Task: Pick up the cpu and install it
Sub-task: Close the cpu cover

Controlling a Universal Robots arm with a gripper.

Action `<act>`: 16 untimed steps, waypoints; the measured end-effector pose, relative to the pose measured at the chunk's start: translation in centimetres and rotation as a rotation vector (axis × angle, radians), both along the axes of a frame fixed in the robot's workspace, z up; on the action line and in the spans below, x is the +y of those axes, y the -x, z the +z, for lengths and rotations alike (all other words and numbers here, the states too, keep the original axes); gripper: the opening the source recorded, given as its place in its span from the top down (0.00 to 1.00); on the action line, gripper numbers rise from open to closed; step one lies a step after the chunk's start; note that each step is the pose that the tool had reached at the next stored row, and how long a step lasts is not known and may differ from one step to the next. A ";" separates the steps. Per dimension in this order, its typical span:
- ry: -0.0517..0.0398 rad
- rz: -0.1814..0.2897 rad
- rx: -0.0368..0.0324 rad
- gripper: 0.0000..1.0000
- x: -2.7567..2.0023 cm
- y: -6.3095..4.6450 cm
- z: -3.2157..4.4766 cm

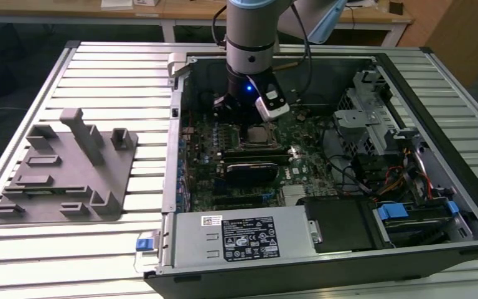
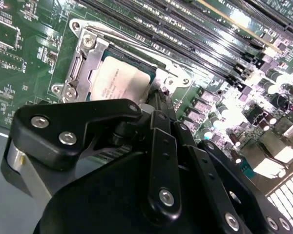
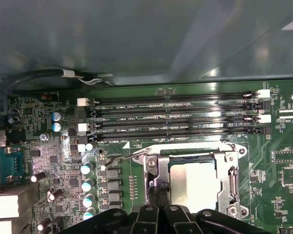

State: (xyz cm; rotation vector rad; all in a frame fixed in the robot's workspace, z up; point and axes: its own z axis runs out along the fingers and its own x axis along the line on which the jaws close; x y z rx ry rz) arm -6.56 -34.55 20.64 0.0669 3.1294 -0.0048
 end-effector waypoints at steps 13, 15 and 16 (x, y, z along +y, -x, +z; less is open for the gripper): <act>0.0001 0.000 0.0001 0.89 0.00 0.0 -0.61; 0.0002 0.000 0.0001 0.89 -0.01 0.0 -0.66; 0.0001 0.000 0.0000 0.89 0.00 0.0 -0.69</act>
